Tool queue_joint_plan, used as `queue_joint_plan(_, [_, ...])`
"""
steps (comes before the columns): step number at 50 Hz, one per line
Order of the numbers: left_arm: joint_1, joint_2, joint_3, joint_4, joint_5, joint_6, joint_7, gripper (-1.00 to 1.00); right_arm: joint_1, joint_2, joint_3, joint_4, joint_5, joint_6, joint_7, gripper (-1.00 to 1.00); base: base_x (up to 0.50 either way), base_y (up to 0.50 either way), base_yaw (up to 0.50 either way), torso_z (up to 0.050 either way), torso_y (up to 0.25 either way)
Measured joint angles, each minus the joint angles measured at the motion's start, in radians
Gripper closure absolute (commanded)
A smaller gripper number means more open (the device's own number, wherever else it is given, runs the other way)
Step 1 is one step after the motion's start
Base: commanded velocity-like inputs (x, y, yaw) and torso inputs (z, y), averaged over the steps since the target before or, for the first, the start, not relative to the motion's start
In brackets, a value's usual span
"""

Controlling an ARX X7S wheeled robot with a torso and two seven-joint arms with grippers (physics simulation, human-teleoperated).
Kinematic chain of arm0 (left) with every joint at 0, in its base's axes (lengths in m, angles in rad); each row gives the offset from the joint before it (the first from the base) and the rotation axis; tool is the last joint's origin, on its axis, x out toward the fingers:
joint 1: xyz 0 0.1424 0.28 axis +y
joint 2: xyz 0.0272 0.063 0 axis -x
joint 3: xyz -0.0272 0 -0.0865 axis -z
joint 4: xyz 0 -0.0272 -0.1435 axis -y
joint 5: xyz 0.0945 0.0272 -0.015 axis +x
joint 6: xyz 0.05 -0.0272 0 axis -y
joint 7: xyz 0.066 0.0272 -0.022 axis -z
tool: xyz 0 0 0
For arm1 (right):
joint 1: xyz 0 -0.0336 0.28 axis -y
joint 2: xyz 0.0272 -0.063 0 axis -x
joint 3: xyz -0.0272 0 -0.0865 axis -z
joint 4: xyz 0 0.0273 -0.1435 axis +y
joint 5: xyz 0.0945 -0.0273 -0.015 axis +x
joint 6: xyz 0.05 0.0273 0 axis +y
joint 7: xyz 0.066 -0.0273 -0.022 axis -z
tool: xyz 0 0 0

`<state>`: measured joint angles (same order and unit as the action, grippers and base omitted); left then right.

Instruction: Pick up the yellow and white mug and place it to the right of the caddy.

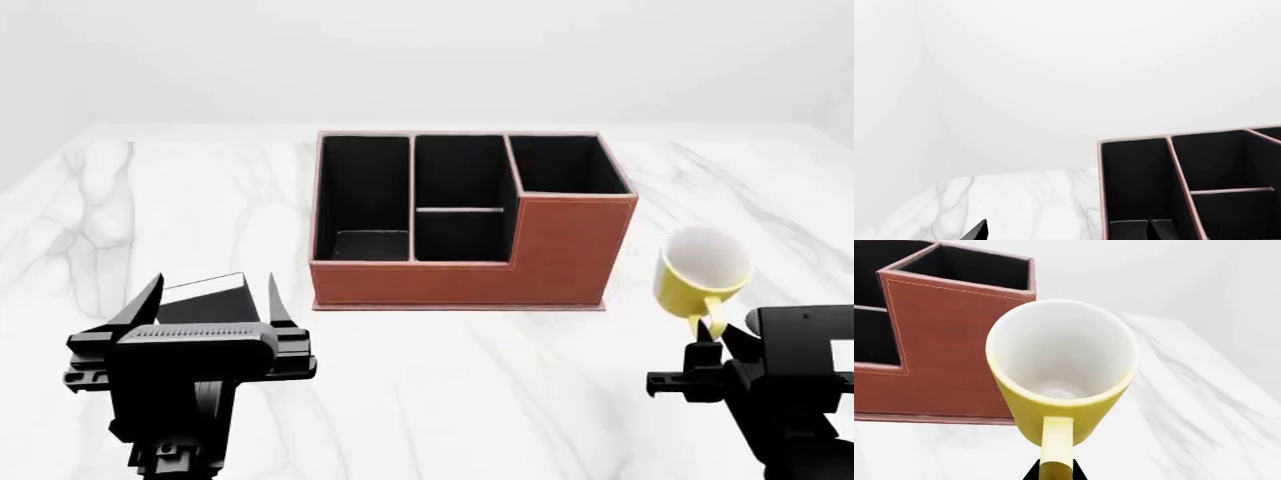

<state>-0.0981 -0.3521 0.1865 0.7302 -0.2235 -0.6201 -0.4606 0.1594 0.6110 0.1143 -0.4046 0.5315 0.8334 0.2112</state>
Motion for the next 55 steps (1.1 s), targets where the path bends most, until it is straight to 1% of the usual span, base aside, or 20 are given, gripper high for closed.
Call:
queue_joint_plan(15, [-0.002,-0.003,0.003,-0.008,-0.004,0.005,-0.002,-1.00,0.133,-0.017,-0.080,0.162,-0.053,-0.010,0.002,1.00,0.00,0.00,0.00,0.000,0.001])
queue_joint_plan(27, [-0.001,-0.005,0.004,-0.012,-0.007,0.010,-0.004,-1.00,0.230,-0.048,-0.151,0.332,-0.112,-0.080,-0.012,1.00,0.00,0.00,0.00,0.000,0.000])
queue_joint_plan(40, [0.001,-0.007,0.007,-0.018,-0.008,0.016,-0.008,-1.00,0.283,-0.080,-0.198,0.488,-0.165,-0.181,-0.021,1.00,0.00,0.00,0.00,0.000,0.001])
queue_joint_plan(55, [0.002,-0.010,0.009,-0.020,-0.011,0.019,-0.012,-1.00,0.316,-0.101,-0.225,0.616,-0.197,-0.250,-0.033,1.00,0.00,0.00,0.00,0.001,0.001])
